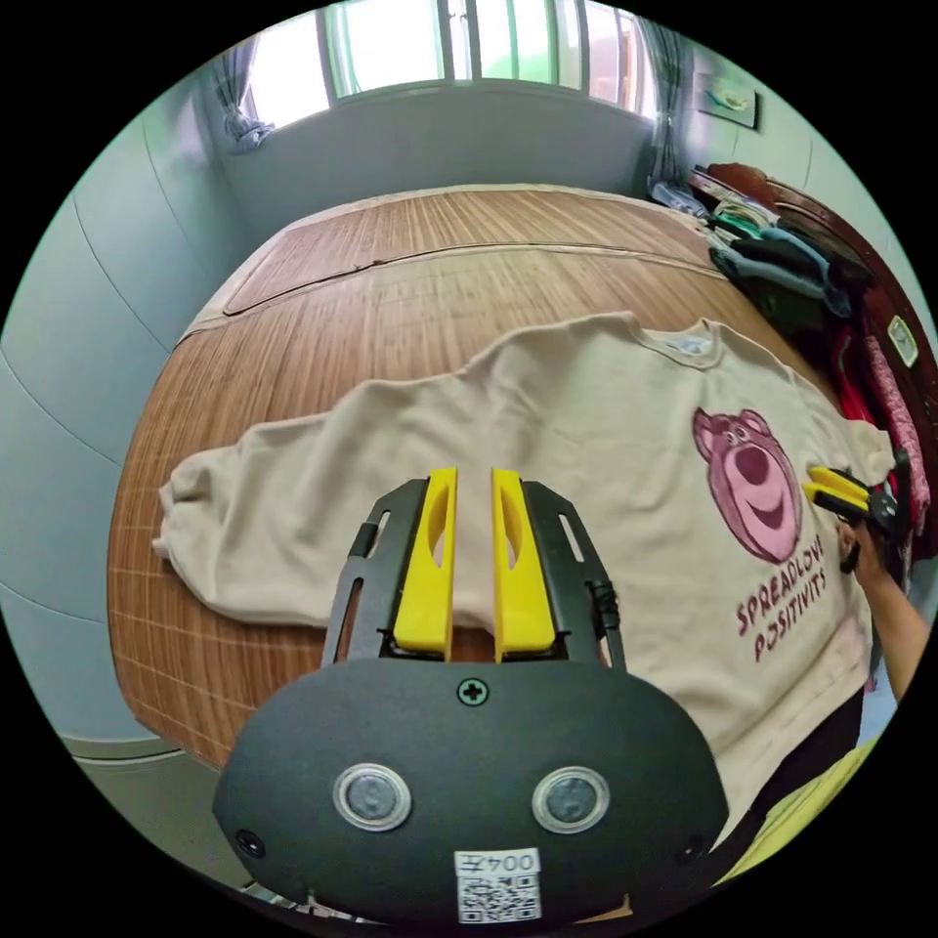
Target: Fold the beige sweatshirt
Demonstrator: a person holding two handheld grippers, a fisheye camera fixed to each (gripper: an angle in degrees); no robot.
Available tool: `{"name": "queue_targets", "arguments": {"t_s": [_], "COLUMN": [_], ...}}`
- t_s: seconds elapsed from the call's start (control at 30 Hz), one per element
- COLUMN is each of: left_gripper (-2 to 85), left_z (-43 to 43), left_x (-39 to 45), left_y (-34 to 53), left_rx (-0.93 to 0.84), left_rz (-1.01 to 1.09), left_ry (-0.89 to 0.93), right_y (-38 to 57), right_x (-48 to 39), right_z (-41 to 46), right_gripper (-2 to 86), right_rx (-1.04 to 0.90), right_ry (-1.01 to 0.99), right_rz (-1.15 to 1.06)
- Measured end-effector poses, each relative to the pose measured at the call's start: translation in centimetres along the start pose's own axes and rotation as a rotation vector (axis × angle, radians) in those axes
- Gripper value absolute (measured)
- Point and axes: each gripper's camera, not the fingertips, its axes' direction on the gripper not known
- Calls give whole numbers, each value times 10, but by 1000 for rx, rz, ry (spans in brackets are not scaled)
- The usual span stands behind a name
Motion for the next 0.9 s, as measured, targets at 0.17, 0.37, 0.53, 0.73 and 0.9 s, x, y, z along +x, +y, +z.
{"name": "queue_targets", "arguments": {"t_s": [0.17, 0.37, 0.53, 0.73, 0.9], "left_gripper": [61, 70, 67, 34, 10], "left_z": [49, 96, 100, 92, 83], "left_x": [-13, -26, -53, -65, -31], "left_y": [-59, -72, -62, -62, -77], "left_rx": [-55, -124, -123, -88, 47], "left_rz": [3, -39, -154, -194, 6], "left_ry": [-83, -102, -117, -181, -103], "right_y": [8, 14, 17, 21, 23], "right_x": [-3, 3, 4, 7, 9], "right_z": [0, -1, -2, -5, -7], "right_gripper": [123, 123, 123, 123, 123], "right_rx": [4, 8, 11, 11, 12], "right_ry": [26, 17, 26, 23, 23], "right_rz": [-10, 5, 5, 8, 7]}}
